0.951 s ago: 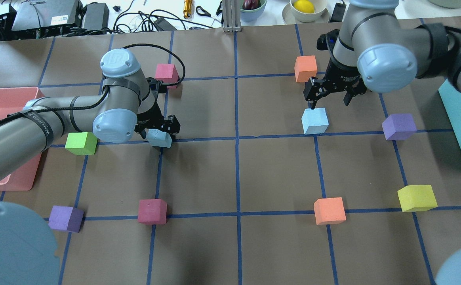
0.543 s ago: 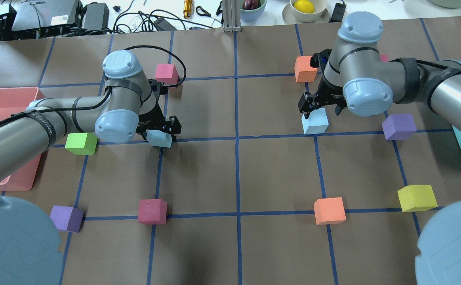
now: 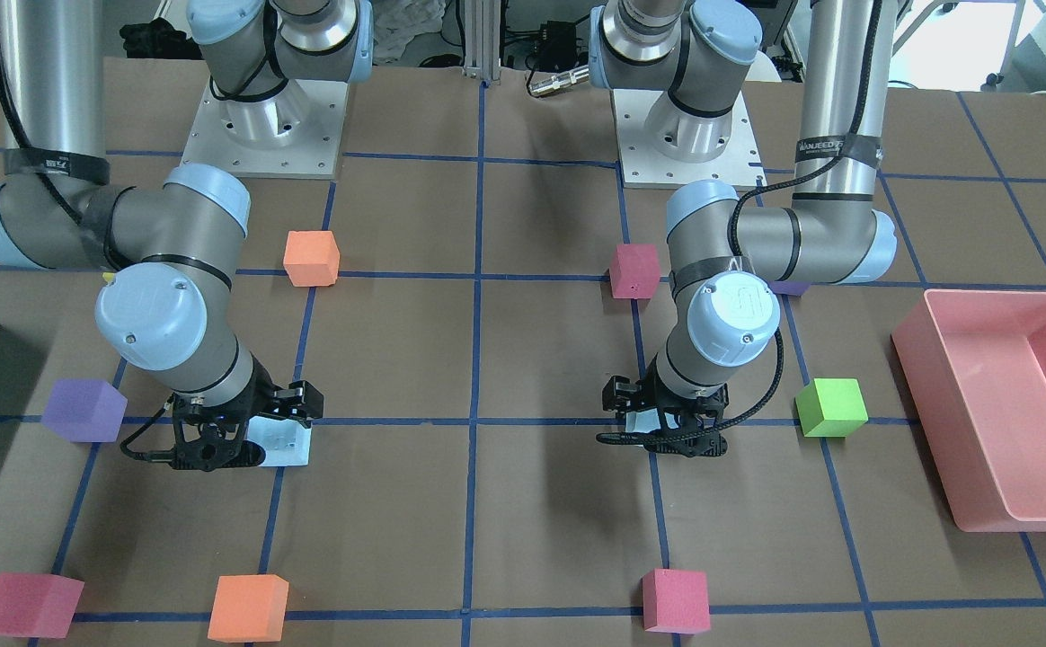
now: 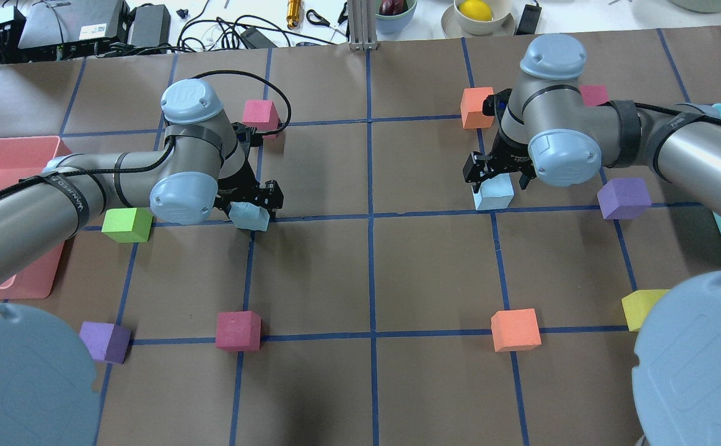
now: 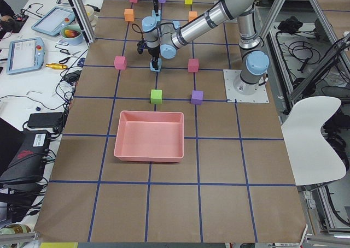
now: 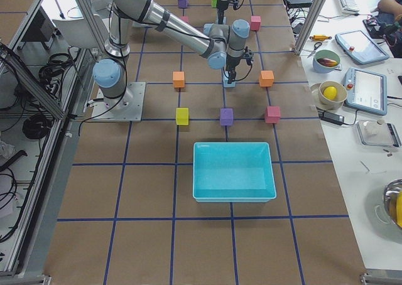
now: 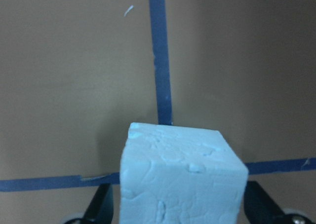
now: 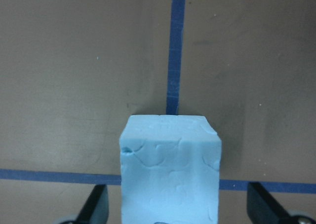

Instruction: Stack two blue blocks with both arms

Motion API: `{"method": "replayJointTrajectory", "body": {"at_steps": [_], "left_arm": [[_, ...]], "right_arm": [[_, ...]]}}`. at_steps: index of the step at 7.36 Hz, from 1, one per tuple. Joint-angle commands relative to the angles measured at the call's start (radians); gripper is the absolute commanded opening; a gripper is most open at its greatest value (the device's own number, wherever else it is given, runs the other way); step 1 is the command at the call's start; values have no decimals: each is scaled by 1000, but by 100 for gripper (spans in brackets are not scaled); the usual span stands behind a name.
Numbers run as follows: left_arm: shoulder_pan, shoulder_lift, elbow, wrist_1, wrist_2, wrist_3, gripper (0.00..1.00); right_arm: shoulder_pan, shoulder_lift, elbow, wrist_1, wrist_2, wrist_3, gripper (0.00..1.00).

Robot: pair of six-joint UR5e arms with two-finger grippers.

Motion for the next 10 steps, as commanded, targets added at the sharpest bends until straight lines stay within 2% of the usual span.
{"method": "replayJointTrajectory", "body": {"at_steps": [1, 2, 3, 4, 5, 6, 7, 9, 10], "left_arm": [[0, 2, 6, 2, 5, 2, 39], [0, 2, 6, 4, -3, -9, 18], [0, 5, 9, 4, -3, -8, 0], [0, 6, 20, 1, -3, -6, 0], [0, 8, 30, 1, -3, -6, 0], [0, 5, 27, -1, -3, -6, 0], [0, 5, 30, -1, -1, -6, 0], [0, 8, 30, 1, 3, -6, 0], [2, 8, 30, 1, 2, -6, 0]], "right_arm": [[0, 22, 5, -20, 0, 9, 100], [0, 24, -1, -40, -1, -1, 78], [0, 26, 2, -40, -5, 7, 20], [0, 23, 0, -32, -5, 10, 0], [1, 14, -1, -22, -5, 16, 0], [24, -26, 0, 1, 0, 98, 0], [89, -63, 3, 53, 18, 202, 0], [304, -71, 8, 77, 14, 459, 0], [369, -69, 12, 78, 20, 488, 0]]}}
